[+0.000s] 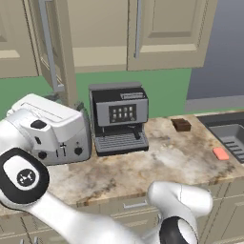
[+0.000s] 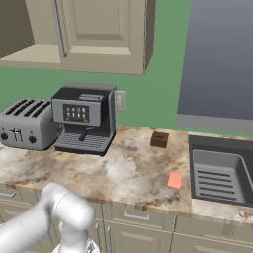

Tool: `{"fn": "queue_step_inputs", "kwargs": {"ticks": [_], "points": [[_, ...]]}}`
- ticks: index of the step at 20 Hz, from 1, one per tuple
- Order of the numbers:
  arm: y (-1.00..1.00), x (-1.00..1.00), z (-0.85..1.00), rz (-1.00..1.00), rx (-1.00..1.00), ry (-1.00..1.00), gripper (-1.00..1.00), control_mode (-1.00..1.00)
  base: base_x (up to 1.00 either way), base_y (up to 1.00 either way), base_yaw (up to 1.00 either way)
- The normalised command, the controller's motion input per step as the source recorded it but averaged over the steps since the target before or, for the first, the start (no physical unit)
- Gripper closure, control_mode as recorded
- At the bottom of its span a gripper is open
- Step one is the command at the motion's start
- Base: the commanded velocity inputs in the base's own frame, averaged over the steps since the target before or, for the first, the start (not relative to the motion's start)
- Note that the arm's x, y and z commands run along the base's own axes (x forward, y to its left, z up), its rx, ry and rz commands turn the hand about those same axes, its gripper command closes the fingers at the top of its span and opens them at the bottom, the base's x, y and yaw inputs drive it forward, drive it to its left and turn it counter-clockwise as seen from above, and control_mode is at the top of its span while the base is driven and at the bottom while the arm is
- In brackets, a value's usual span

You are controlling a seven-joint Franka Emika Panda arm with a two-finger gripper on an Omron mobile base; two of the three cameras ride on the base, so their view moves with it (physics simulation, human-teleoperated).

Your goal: Open the cabinet. Pick the bar soap and place it next to the sink. Then close the cabinet.

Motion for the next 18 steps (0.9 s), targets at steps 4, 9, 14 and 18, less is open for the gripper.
{"fn": "queue_step_inputs", "kwargs": {"ticks": [4,9,14,18], "points": [[0.43,0.26,-0.13,-0.07,0.00,0.00,-1.00,-1.00,0.00,0.00,0.00],[0.42,0.28,-0.09,-0.06,0.00,0.00,-1.00,-1.00,0.00,0.00,0.00],[0.17,0.37,0.00,-0.07,0.00,0.00,-1.00,-1.00,0.00,0.00,0.00],[-0.29,0.10,0.00,-0.05,0.00,0.00,-1.00,-1.00,0.00,0.00,0.00]]}}
